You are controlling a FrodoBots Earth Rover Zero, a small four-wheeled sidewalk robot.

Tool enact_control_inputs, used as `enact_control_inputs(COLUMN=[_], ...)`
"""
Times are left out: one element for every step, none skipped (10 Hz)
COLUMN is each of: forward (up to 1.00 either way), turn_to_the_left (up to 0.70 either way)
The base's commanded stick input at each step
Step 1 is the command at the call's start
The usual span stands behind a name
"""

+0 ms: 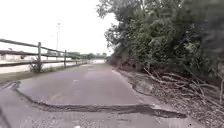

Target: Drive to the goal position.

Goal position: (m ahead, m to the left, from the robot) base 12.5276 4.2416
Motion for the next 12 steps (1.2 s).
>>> enact_control_inputs(forward=[1.00, 1.00, 1.00, 1.00, 1.00, 1.00, 1.00, 1.00, 1.00, 1.00, 1.00, 1.00], turn_to_the_left=[0.02, 0.02, 0.02, 0.02, 0.02, 0.02, 0.02, 0.02, 0.02, 0.02, 0.02, 0.02])
